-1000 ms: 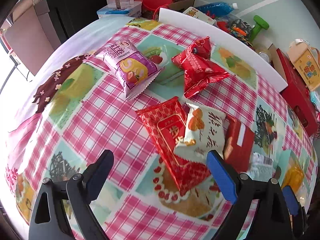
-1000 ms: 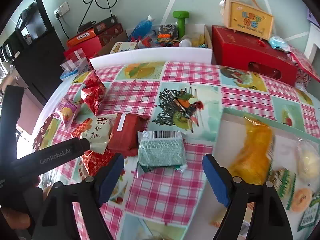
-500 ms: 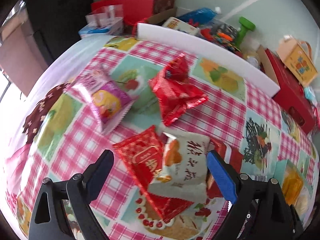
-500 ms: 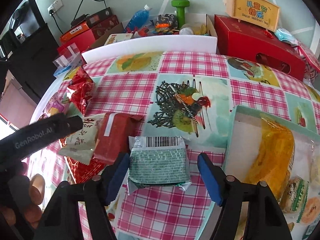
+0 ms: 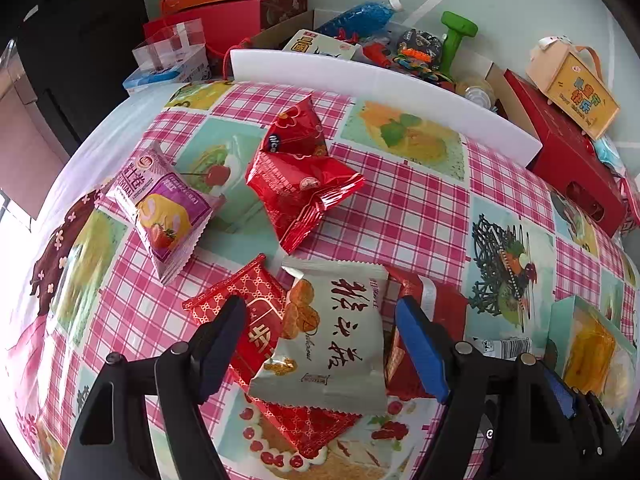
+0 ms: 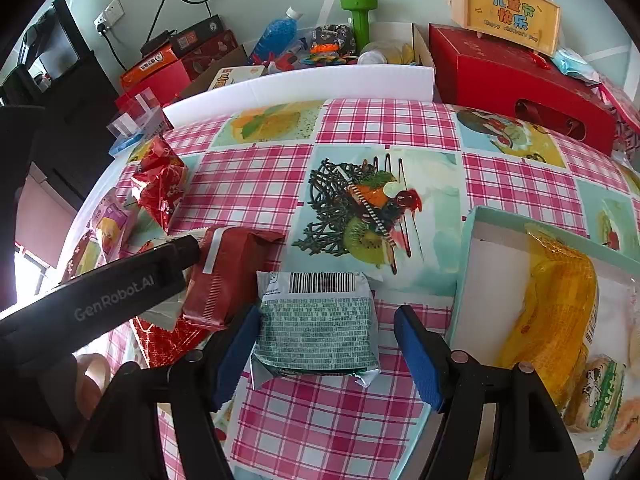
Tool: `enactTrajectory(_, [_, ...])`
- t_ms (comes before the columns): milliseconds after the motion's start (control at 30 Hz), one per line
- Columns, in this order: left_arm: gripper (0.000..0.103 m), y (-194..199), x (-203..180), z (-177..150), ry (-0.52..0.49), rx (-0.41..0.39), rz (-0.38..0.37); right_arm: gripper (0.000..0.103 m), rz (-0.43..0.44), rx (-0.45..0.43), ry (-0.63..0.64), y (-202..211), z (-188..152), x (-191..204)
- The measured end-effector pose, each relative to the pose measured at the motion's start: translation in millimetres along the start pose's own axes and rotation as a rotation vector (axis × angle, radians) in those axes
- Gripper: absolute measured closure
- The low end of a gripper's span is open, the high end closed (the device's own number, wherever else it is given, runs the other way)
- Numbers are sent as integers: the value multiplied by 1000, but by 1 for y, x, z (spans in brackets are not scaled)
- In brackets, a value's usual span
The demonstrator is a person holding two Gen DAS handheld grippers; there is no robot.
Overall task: Organize snacks
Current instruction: 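Move both tools back to the snack pile and lower toward the packs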
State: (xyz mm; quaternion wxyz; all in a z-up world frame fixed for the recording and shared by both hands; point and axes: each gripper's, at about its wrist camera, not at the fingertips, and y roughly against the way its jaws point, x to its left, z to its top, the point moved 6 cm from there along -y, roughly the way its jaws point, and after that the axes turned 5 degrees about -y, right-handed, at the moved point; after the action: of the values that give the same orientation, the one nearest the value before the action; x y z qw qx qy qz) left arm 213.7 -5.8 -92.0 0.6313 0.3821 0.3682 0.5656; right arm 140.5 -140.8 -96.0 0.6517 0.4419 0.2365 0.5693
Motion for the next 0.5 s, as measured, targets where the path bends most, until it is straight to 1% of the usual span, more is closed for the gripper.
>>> enactTrajectory(100, [25, -1, 8, -2, 8, 12, 33, 30, 1, 0, -1, 0, 0, 0])
enactTrajectory(200, [25, -3, 10, -2, 15, 8, 20, 31, 2, 1, -2, 0, 0, -1])
enactTrajectory(333, [25, -6, -1, -5, -31, 15, 25, 31, 1, 2, 0, 0, 0, 0])
enactTrajectory(433, [25, -8, -7, -6, -66, 14, 62, 31, 0, 5, 3, -1, 0, 0])
enactTrajectory(500, [25, -8, -9, -6, -69, 13, 70, 31, -2, 7, 6, -1, -1, 0])
